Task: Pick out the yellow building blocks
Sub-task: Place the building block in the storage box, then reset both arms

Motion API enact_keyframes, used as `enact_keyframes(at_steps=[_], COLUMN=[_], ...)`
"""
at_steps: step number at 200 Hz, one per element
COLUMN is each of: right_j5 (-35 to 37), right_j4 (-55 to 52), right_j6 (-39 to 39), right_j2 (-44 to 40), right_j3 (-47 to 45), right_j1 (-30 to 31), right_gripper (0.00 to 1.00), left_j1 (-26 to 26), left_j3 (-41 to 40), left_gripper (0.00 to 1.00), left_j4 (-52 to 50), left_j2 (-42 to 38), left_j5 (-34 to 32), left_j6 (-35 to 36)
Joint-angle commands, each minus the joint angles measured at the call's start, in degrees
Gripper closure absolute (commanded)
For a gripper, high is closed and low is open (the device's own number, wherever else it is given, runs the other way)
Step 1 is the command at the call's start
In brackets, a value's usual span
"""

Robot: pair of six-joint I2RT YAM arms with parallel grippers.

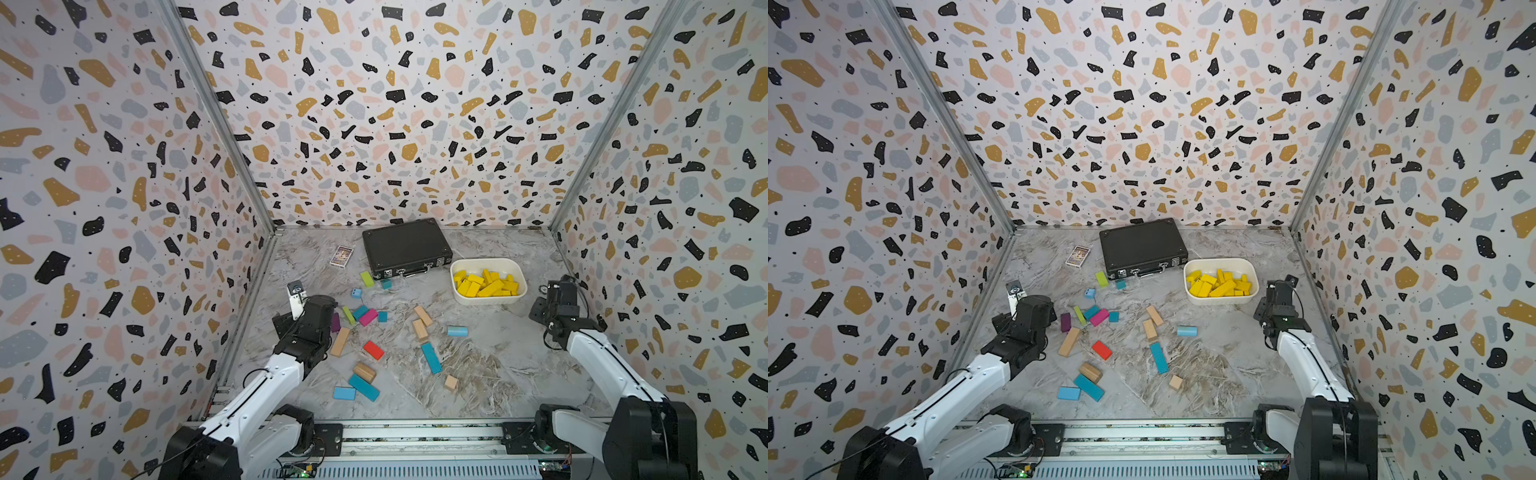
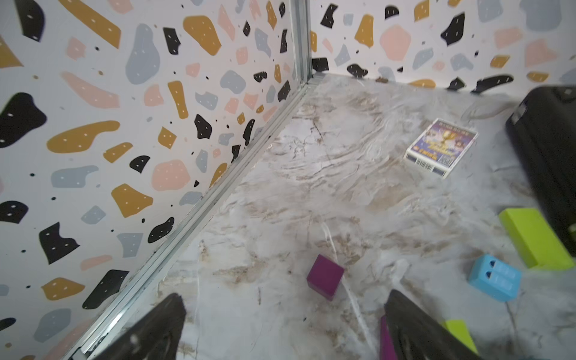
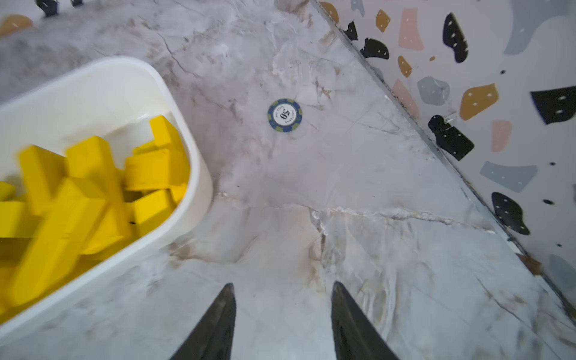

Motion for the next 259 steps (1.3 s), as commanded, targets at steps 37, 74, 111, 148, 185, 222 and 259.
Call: enact_keyframes(at_steps=[37,74,111,148,185,222,259], right_j5=[-8.3,-9.6,-10.5,-10.8,-10.6,-10.6,-10.5], right_j4=[37.4,67.3,53.3,56.3,55.0,55.2,55.2], right_j6=[-15.1,-15.9,-15.8,-15.9,-15.8,-15.9,-15.9], right_j2=[16.2,19.9,18.2,19.3,19.0,19.2,19.2], right_j3=[-2.7,-16.6,-11.1,-11.6,-11.3,-11.3,-11.2], right_j1=[0.2,0.5,0.4,0.4,0.4,0.4,0.4], right_gripper=[0.55,0.37,0.27,0.23,0.21,0.15,0.0], left_j1=[7.1,8.9,11.3,11.1,11.2,13.1,13.1], left_j3=[-1.7,-5.1,-12.6,-10.5,-11.1,-9.4,-10.3], left_gripper=[0.0,0.0,0.0,0.0,0.0,0.0,0.0], left_j4=[24.9,41.0,55.4,52.9,55.3,53.3,54.2], left_j2=[9.8,19.3,22.8,23.5,24.4,25.6,24.7], left_j5=[16.0,23.9,24.0,22.8,22.7,25.9,26.0], left_j6=[13.5,23.3,20.2,19.9,19.9,19.0,19.0])
